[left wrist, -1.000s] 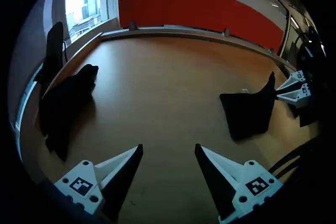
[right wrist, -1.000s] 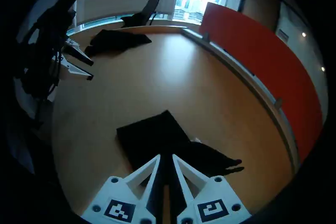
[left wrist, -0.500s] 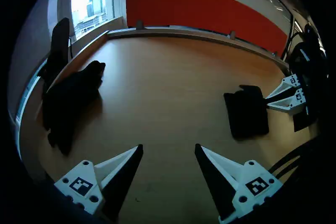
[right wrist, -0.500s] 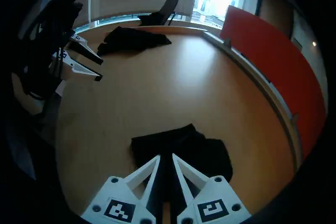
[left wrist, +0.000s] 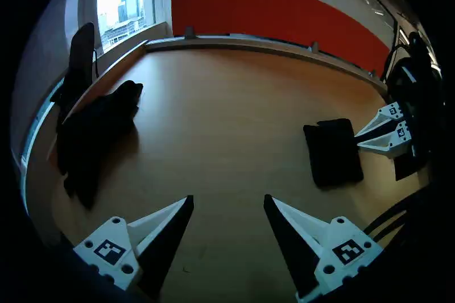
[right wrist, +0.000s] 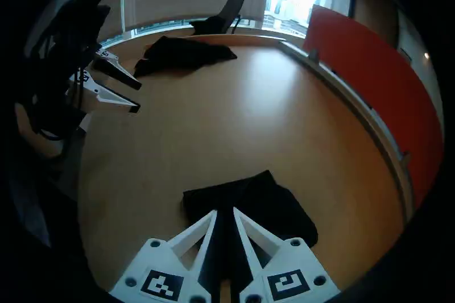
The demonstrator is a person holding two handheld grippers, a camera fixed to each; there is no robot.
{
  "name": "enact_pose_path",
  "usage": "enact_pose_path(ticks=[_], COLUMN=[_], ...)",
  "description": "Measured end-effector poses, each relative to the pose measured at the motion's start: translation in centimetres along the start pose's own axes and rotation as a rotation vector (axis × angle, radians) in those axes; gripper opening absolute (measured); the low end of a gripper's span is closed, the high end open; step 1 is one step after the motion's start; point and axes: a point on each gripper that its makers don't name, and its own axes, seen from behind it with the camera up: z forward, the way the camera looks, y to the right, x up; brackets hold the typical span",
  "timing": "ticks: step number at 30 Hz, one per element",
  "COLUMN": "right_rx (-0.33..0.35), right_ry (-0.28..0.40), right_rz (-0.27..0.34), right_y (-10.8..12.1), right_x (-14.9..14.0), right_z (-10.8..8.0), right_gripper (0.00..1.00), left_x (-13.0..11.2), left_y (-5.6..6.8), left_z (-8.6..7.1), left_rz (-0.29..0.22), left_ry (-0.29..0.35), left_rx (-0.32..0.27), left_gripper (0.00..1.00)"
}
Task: Fold towel
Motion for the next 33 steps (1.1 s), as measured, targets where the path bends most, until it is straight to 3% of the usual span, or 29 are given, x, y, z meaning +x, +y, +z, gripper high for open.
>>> enact_pose_path(ticks=[7, 9, 13, 15, 24, 33], right_rx=[0.001, 0.001, -0.009, -0.015, -0.031, -0.05], right_ry=[-0.002, -0.002, -0.003, -0.002, 0.009, -0.027], right_rz=[0.017, 0.023, 0.032, 0.037, 0.063, 0.094], right_y=[-0.1, -0.1, 0.0, 0.2, 0.5, 0.2], right_x=[-0.4, -0.5, -0.7, -0.8, -0.9, -3.8], right_z=[0.3, 0.3, 0.2, 0.1, -0.6, -1.5], right_gripper=[0.12, 0.23, 0.58, 0.68, 0.7, 0.72], left_x=[0.0, 0.0, -0.1, -0.1, -0.1, 0.0], left_y=[-0.1, -0.2, -0.2, -0.2, -0.1, 0.0], left_z=[-0.1, -0.2, -0.3, -0.3, -0.6, -0.7], left_rz=[0.0, 0.0, -0.001, -0.002, -0.002, -0.002], left_ry=[0.001, 0.001, 0.002, 0.003, 0.006, 0.01], left_rx=[0.004, 0.005, 0.007, 0.009, 0.012, 0.011], left_gripper=[0.91, 0.91, 0.91, 0.91, 0.91, 0.91])
